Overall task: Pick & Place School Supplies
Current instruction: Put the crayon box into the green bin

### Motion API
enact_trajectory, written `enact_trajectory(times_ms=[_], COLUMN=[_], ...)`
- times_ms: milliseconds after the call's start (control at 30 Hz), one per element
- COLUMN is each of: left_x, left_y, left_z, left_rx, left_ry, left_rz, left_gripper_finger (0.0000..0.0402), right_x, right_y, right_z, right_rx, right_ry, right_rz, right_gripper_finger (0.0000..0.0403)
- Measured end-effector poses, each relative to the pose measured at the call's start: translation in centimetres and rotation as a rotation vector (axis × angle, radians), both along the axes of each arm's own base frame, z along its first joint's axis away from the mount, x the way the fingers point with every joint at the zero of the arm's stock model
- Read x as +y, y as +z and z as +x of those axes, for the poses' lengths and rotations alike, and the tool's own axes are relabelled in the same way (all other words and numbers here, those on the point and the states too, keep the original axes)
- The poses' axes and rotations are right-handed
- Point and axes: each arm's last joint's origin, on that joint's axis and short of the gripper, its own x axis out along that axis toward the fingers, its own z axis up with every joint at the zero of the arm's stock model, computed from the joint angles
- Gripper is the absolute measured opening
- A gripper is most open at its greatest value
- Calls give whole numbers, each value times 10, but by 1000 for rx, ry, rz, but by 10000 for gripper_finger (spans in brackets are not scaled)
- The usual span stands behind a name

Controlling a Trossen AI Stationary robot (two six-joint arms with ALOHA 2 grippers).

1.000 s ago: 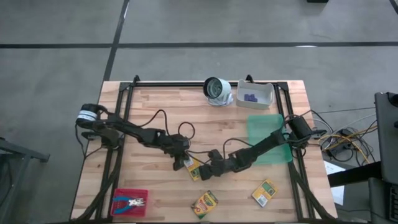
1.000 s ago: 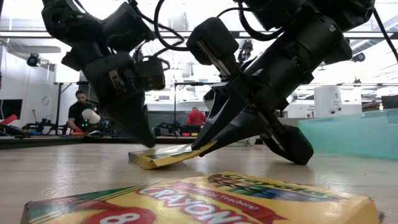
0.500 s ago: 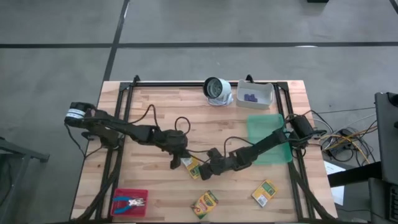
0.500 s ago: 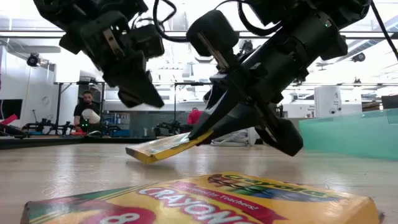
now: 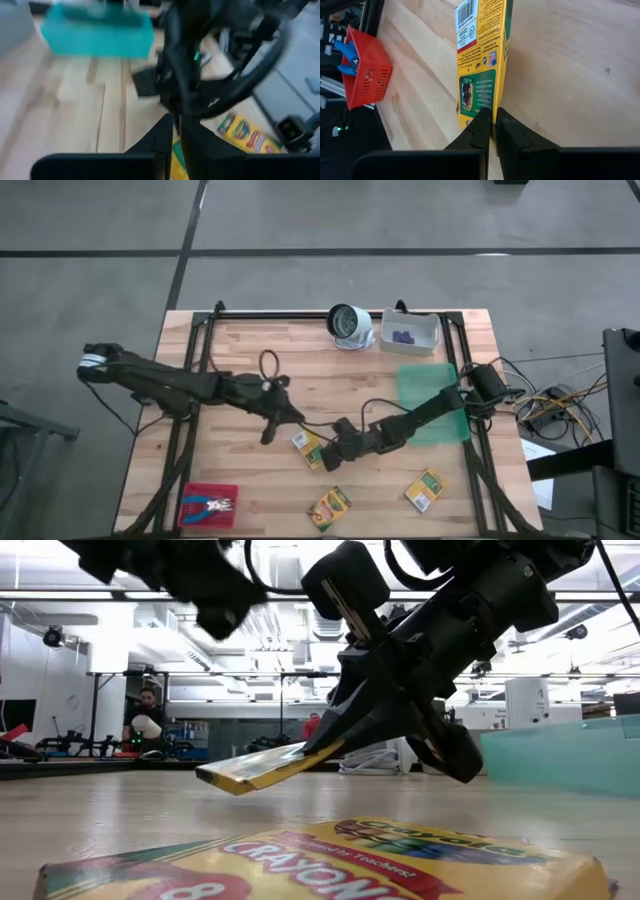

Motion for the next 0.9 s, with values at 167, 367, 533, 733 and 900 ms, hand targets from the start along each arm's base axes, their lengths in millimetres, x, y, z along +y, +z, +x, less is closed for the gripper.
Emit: enact_trajectory(times_ms=[167, 367, 533, 733, 900], left_x=[3, 6, 7, 8, 8], left_y=[30, 53, 61, 60, 57], left_z=[-21, -44, -57, -63, -63], left_rx=[-133, -236, -258, -228, -195], left_ry=[-6, -12, -18, -18, -17], left_rz=[0, -12, -15, -11, -9], left_gripper_finger=[37, 37, 37, 37, 37], right_x=[0, -2, -5, -15, -27], right_y=[0, 18, 44, 78, 105], right_z=[0, -2, -9, -32, -60], right_rx=[-2, -50, -89, -28, 58], right_ry=[13, 56, 126, 126, 65], right_rz=[-16, -57, -143, -204, -260], right_gripper_finger=[13, 13, 13, 13, 13])
